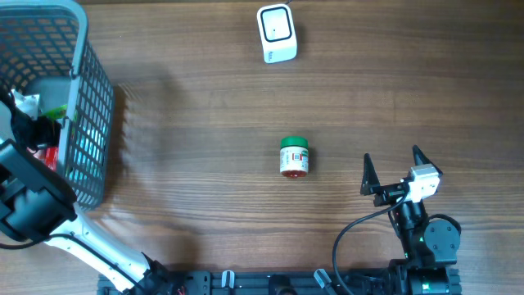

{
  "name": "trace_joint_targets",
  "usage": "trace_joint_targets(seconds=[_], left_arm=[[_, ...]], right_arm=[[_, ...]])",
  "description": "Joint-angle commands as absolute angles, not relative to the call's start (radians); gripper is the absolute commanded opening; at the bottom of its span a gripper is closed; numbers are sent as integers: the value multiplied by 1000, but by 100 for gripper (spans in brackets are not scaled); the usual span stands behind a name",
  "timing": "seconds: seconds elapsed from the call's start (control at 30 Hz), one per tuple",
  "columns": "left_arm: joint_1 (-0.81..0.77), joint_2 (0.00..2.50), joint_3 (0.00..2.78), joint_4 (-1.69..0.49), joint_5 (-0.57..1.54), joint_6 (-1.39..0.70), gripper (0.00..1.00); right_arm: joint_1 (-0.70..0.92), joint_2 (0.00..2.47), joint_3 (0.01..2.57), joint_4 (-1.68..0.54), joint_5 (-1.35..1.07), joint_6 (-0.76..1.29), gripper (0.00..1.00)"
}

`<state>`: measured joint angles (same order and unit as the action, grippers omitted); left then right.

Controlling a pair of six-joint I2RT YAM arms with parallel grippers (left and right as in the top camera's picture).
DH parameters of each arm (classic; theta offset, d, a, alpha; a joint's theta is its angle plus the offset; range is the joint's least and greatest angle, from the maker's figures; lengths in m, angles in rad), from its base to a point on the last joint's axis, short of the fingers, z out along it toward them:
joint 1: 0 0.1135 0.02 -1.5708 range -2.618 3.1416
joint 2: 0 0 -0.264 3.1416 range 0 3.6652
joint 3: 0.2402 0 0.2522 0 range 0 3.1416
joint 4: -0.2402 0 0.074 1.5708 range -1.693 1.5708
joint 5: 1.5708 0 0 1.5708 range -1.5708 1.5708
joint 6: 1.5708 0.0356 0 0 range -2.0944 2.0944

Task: Scan the item barcode
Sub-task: 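Move the left gripper back into the basket and grasp snack items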

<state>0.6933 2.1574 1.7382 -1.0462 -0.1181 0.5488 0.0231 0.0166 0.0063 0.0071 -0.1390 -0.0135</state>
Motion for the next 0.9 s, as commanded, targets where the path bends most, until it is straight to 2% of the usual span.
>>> trace_joint_targets(seconds=[0.0,0.27,0.5,0.57,0.63,0.77,0.83,0.87], left_arm=[[701,2206,1721,-1044,-71,558,100],[701,2206,1697,-1036,14,558,100],[704,2206,1578,-930,6,558,100],[704,2206,1554,-900,6,558,87],[704,2206,1539,-877,7,557,69],[704,2206,1538,-863,12,554,55],[704,2206,1538,-860,12,536,31],[704,2205,1538,-857,11,518,11]], right_arm=[[19,14,5,11,-155,-24,100],[19,14,5,11,-155,-24,100],[19,14,5,11,-155,-24,100],[19,14,5,11,-155,-24,100],[19,14,5,11,-155,-24,100],[19,14,5,11,-155,-24,100],[19,14,5,11,-155,-24,100],[19,14,5,11,-155,-24,100]])
